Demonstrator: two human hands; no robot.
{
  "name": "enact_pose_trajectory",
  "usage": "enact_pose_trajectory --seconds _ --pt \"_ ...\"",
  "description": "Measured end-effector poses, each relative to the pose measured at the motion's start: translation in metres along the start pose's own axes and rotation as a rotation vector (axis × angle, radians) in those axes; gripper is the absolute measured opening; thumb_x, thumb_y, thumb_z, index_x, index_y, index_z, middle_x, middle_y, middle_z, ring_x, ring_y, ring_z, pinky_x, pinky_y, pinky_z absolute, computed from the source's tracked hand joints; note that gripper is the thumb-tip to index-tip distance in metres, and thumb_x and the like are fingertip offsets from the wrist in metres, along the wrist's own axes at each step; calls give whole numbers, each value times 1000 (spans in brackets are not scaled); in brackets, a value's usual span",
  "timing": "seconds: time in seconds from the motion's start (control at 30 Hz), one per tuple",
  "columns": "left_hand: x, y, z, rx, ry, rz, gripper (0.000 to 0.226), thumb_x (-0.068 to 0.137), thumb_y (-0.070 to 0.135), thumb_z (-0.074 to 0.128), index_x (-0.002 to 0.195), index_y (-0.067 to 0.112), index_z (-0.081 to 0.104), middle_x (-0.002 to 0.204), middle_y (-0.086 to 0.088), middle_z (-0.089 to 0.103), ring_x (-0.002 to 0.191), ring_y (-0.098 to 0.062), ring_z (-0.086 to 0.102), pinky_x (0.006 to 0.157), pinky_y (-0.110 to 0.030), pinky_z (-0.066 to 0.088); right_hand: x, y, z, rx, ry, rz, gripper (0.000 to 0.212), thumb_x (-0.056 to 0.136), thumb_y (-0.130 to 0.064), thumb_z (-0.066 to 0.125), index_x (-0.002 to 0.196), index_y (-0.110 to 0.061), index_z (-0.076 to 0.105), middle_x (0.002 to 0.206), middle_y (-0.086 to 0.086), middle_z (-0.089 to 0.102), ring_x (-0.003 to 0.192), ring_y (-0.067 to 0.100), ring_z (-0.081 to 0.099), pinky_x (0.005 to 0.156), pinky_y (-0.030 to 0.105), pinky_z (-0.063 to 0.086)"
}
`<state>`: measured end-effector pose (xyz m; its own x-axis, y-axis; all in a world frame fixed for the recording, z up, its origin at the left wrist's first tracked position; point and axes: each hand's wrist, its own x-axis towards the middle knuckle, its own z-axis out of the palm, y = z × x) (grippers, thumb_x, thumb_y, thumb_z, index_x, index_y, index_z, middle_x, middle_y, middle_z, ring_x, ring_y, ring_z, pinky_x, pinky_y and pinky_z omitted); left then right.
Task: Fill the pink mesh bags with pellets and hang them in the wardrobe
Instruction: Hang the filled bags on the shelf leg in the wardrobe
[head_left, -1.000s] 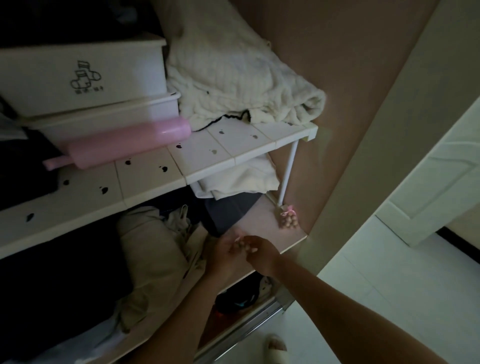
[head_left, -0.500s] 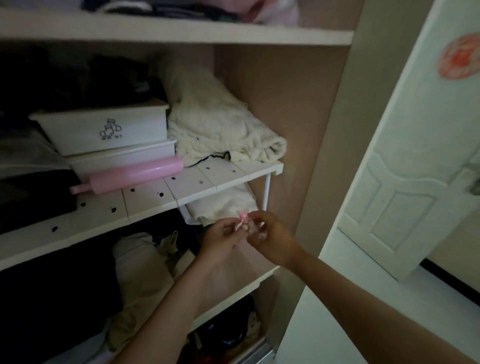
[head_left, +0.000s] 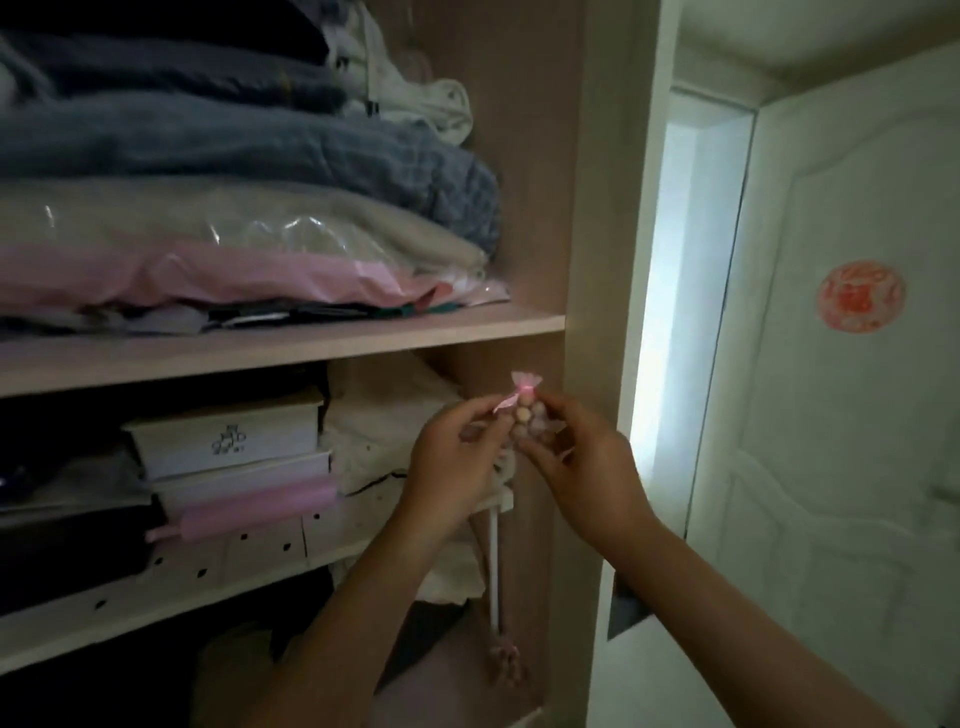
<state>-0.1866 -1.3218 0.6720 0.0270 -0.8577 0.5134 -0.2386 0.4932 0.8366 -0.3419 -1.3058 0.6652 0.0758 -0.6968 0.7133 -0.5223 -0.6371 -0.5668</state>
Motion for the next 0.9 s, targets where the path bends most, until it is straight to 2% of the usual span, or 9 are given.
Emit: enact_pose_trajectory --seconds 0.2,0.27,0.37,0.4,0.53,0.7,0.77,0.83,0.9 --pt "38 67 -2 110 32 168 29 94 19 63 123 24 66 96 23 64 81 19 60 72 0 44 71 -20 -28 -115 83 -75 41 94 -22 68 134 -19 59 113 -13 63 95 -2 57 79 -8 34" --pt "47 77 -5 252 62 236 31 94 21 62 125 23 64 103 18 65 82 16 58 73 3 40 90 -24 -29 -145 83 -89 38 94 -20 67 132 -18 60 114 -8 67 98 4 61 80 -1 39" --pt "63 83 -7 413 73 349 39 93 20 60 132 21 61 125 3 66 107 -4 60 88 -9 41 117 -28 -29 -214 67 -84 38 93 -22 65 131 -18 59 115 5 71 103 23 67 87 30 52" --pt "69 83 -8 472 66 367 42 93 19 59 134 21 59 130 1 63 114 -10 57 94 -14 39 125 -29 -28 -245 49 -66 38 94 -25 64 131 -18 58 116 6 71 104 26 67 88 34 53" --pt "86 76 -13 628 -50 396 51 94 19 55 144 26 47 139 3 56 128 -16 49 110 -29 37 144 -33 -25 -394 -71 9 38 98 -34 57 133 -20 59 123 7 69 109 29 66 91 33 50" --pt "98 78 -15 842 -129 450 54 96 25 45 149 28 35 156 8 36 143 -16 31 117 -42 26 156 -36 -25 -556 -161 52 29 102 -30 51 121 -12 63 119 11 69 106 29 66 89 32 49" --pt "101 76 -19 836 -150 447 54 95 27 46 148 32 34 155 10 36 143 -16 31 115 -42 30 154 -35 -25 -590 -116 38 25 101 -31 52 116 -12 61 115 10 68 99 29 66 81 34 50" --pt "103 74 -23 813 -164 451 54 95 26 47 147 37 34 154 14 36 141 -13 31 115 -37 32 147 -32 -24 -616 -69 0 24 99 -26 53 118 -14 61 117 9 63 95 28 64 73 28 46" --pt "104 75 -25 804 -174 456 56 95 24 48 148 37 33 155 15 34 142 -11 30 114 -34 32 137 -29 -21 -648 -31 -101 31 98 -25 50 123 -14 64 121 9 62 95 27 63 74 26 46"
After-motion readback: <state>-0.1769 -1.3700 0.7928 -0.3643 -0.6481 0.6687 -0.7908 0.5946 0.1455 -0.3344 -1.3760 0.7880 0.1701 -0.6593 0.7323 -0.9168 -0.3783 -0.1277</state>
